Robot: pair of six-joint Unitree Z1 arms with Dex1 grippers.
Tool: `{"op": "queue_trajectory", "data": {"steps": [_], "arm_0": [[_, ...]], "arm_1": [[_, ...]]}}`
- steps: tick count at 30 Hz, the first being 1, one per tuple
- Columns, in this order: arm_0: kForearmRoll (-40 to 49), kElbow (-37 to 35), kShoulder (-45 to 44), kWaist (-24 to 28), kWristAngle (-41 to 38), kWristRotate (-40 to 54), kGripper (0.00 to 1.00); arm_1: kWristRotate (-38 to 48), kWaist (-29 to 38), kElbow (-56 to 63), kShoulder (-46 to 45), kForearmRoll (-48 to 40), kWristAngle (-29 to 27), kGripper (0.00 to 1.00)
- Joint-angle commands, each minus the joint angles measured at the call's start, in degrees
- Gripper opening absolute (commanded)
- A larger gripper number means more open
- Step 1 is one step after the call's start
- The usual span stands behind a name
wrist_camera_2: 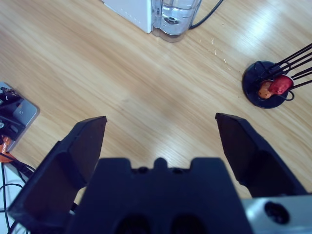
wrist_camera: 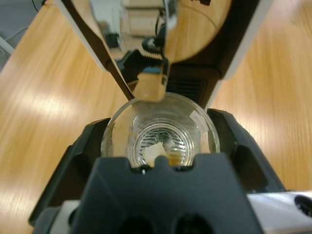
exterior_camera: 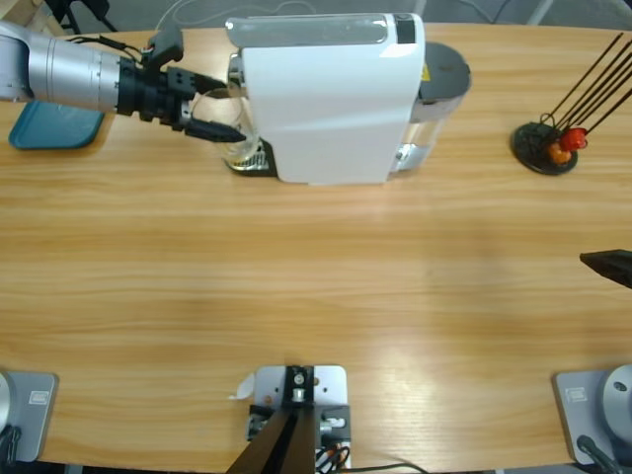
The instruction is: Pour coffee
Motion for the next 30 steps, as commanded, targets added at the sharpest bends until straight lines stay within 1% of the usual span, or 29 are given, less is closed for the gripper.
{"op": "queue_trajectory", "data": {"steps": [1,13,19,30], "arm_0": [[-0.8,-2.6,4.7,-2.3,1.0,-1.9,0.0],[-0.8,-1.1,4.2,-2.6,1.6,-2.0,0.0],[-0.7,0.5,3.5,-2.4,3.7,-2.0,0.0],[-0.7,0.0,3.6,-3.0,2.8,-2.0,0.0]], "arm_1": [[-0.3,-0.8,2.2,-0.2,-0.6,0.8,1.0],[-0.3,-1.3,2.2,-0.4,-0.6,0.8,1.0],[-0.3,-1.3,2.2,-0.4,-0.7,0.8,0.996],[-0.3,-1.4,2.2,-0.4,-0.7,0.8,0.996]]}}
